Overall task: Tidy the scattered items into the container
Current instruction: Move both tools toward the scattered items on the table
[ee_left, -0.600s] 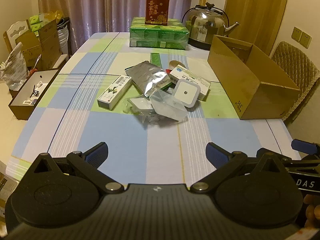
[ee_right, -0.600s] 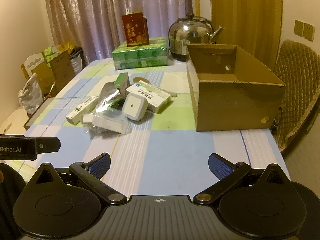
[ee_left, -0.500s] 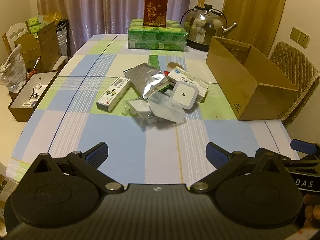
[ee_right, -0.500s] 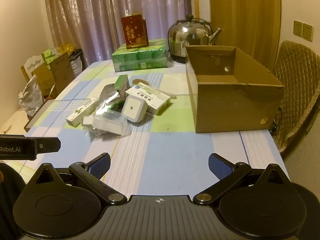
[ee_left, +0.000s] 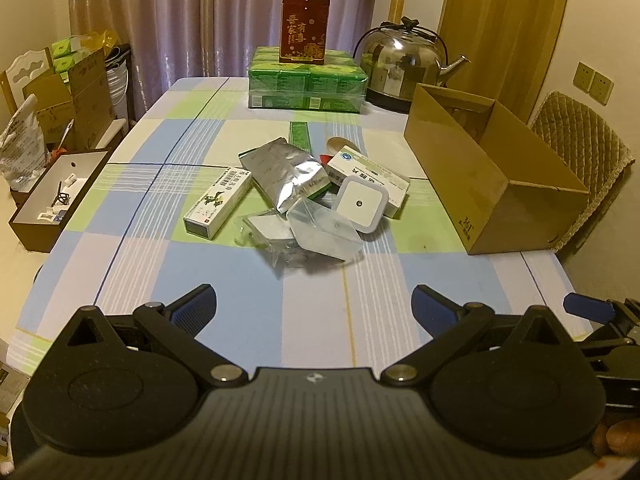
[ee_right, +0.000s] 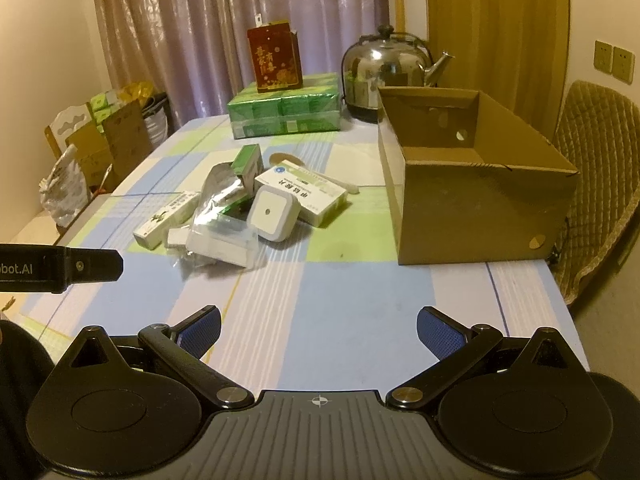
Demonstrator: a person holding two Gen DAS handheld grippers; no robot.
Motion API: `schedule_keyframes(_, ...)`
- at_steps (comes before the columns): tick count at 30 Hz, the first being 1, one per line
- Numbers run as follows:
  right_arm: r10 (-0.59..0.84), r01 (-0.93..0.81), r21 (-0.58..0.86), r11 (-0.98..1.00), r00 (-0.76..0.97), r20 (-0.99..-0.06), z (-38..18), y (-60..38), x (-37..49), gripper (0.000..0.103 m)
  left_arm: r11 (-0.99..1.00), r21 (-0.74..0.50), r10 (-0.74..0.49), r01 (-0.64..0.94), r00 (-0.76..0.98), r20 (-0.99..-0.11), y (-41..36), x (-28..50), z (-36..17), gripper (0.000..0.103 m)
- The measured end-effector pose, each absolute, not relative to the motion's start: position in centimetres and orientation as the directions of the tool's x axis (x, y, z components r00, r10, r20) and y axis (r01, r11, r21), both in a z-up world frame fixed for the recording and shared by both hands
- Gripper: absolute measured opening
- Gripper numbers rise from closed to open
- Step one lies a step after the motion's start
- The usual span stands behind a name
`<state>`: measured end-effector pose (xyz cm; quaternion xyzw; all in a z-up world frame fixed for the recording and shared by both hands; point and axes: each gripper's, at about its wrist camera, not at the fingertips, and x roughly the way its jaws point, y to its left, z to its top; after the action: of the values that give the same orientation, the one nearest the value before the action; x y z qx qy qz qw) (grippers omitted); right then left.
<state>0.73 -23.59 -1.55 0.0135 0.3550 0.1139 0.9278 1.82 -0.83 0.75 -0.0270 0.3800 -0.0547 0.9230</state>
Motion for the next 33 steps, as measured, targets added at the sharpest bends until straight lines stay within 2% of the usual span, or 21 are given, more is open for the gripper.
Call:
schedule_keyframes(11, 0.262, -0.238, 0.127, 0.963, 0.714, -0.649, -2.2, -22.8, 2.0, 0.101, 0.994, -0.094, -0.108, 0.059, 0.705, -0.701, 1.1, 3.4, 0.0, 0.102)
schedule_keyframes(22, 0.327, -0.336, 0.122, 0.934, 0.666, -0.670, -3.5, -20.5, 5.3, 0.101, 0.989, -0.034, -0.123, 0.144, 0.673, -0.729, 3.3, 7.7, -0.9, 0.102)
schedule_keyframes(33, 0.401, -0.335, 0.237, 0.912, 0.604, -0.689, -5.4, -17.7, 11.1, 0.101, 0.973, 0.031, -0.128, 0.228, 0.649, -0.750, 6.1, 12.3, -2.6, 0.102)
